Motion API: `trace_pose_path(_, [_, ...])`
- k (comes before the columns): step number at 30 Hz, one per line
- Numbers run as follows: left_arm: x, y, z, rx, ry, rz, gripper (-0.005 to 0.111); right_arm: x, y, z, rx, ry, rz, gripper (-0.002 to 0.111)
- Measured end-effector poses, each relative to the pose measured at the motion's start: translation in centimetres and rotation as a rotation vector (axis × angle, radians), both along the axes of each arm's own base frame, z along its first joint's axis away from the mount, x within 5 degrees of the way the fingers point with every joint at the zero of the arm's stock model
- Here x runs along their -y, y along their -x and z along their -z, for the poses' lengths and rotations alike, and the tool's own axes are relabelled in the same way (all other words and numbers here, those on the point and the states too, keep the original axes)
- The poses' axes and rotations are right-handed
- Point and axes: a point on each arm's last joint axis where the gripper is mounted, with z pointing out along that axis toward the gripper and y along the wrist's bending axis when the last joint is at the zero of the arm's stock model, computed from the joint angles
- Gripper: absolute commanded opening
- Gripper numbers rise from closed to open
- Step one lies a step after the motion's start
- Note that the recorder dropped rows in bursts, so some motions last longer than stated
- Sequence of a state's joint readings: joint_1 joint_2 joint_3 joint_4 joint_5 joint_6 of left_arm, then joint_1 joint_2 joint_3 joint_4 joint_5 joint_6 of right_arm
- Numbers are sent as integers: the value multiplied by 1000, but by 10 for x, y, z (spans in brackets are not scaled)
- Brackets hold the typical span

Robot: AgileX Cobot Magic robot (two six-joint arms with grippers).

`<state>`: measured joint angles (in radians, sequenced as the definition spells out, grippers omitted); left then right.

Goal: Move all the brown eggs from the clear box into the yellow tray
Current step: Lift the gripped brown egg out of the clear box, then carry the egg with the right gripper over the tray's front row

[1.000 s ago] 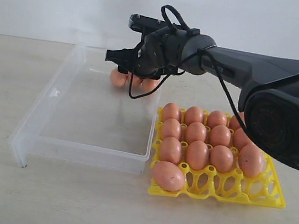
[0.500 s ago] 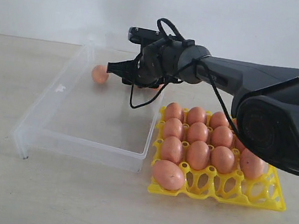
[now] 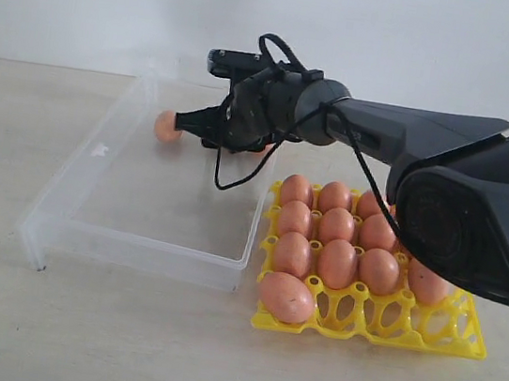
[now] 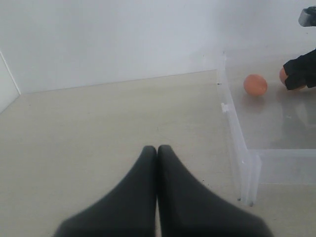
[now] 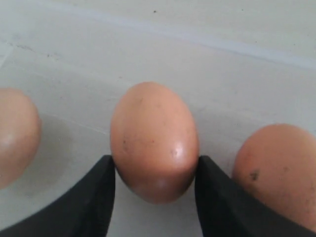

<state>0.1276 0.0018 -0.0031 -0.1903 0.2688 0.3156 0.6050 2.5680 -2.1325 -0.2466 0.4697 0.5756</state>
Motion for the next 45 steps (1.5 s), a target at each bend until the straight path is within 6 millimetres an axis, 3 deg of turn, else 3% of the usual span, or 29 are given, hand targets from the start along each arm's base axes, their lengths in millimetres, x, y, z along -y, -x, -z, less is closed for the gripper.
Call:
trace_pose_path(8, [0, 0, 0, 0, 0, 0, -4, -50, 41, -10, 68, 125, -142, 0])
trace_pose_path(11, [0, 0, 0, 0, 0, 0, -4, -61, 51, -15, 103, 165, -162, 0])
trace_pose_path(16, [0, 0, 0, 0, 0, 0, -4, -83, 80, -41, 205, 298, -196, 0])
trace_pose_path(22, [0, 0, 0, 0, 0, 0, -4, -86, 93, -48, 227, 361, -190, 0])
trace_pose_path(26, [0, 0, 0, 0, 0, 0, -4, -90, 115, -87, 338, 182, -308, 0])
trace_pose_path(30, [0, 0, 0, 0, 0, 0, -4, -80, 140, -96, 407, 44, -513, 0])
trace_pose_path(33, [0, 0, 0, 0, 0, 0, -4, -61, 153, -90, 398, -110, -631, 0])
trace_pose_path(37, [0, 0, 0, 0, 0, 0, -4, -9, 157, -84, 370, -290, -677, 0])
trace_pose_path(45, [0, 0, 0, 0, 0, 0, -4, 90, 175, -106, 406, -456, -599, 0])
